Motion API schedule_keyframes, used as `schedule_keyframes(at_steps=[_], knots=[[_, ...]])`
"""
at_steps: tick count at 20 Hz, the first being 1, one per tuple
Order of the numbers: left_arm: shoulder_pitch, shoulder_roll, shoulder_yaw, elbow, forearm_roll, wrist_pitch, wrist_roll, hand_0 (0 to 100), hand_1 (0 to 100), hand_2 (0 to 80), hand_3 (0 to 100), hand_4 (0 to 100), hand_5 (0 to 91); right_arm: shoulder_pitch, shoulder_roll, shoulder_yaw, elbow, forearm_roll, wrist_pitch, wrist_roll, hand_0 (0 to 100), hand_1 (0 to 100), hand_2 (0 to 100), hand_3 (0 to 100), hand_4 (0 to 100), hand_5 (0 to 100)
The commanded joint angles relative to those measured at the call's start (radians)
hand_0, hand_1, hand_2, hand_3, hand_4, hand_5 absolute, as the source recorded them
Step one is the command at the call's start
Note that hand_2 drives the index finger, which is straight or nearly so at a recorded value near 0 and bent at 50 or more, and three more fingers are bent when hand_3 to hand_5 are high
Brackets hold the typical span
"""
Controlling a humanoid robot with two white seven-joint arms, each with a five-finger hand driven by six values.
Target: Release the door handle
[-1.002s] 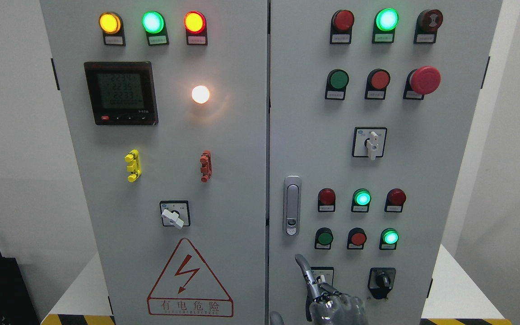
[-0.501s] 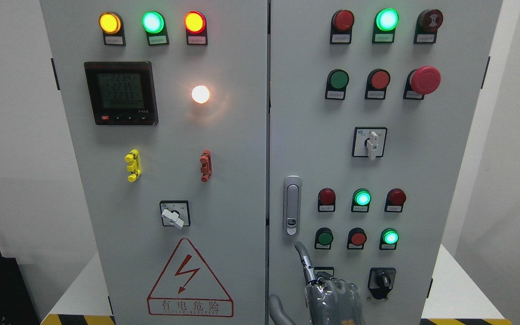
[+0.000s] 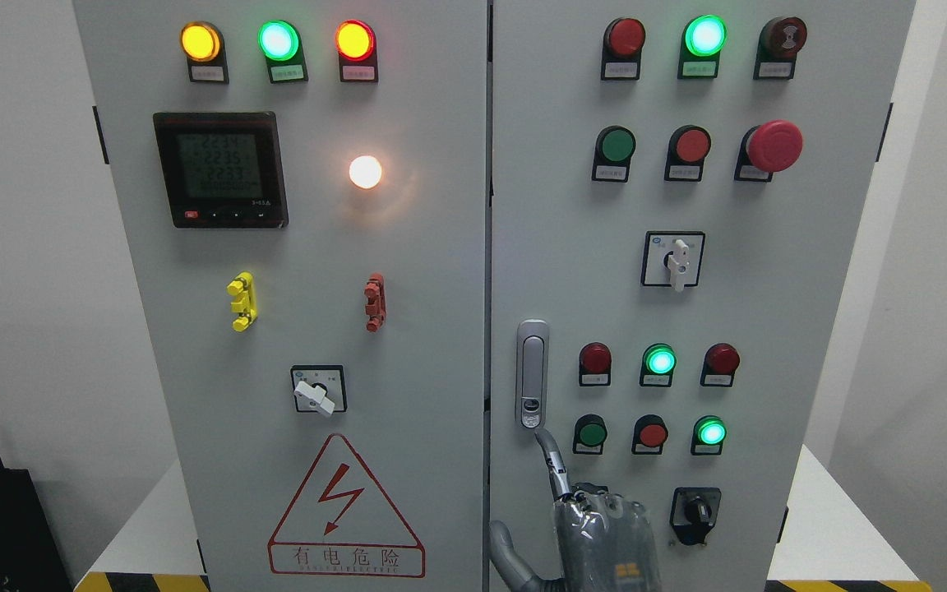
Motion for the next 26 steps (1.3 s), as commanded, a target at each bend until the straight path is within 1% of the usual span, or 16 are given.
schedule_keyframes(at_steps=[1, 5, 7, 26], knots=[[0.0, 0.0, 0.0, -0.031, 0.0, 0.0, 0.001, 12, 39, 0.0, 0, 0, 0.0, -0.02, 0.008, -0.003, 0.042, 0.002, 0.001, 0.004, 34, 32, 0, 98, 91, 100], [0.0, 0.0, 0.0, -0.031, 0.0, 0.0, 0.001, 12, 39, 0.0, 0, 0, 0.0, -0.038, 0.009, -0.005, 0.057, 0.002, 0.002, 0.007, 34, 32, 0, 98, 91, 100], [0.0, 0.0, 0.001, -0.031, 0.0, 0.0, 0.001, 12, 39, 0.0, 0, 0, 0.0, -0.052, 0.008, -0.005, 0.074, 0.0, 0.022, 0.007, 34, 32, 0, 99, 91, 100], [0.0, 0.0, 0.0, -0.031, 0.001, 0.0, 0.001, 12, 39, 0.0, 0, 0, 0.0, -0.061, 0.005, -0.002, 0.089, -0.001, 0.029, 0.007, 32, 32, 0, 99, 90, 100]])
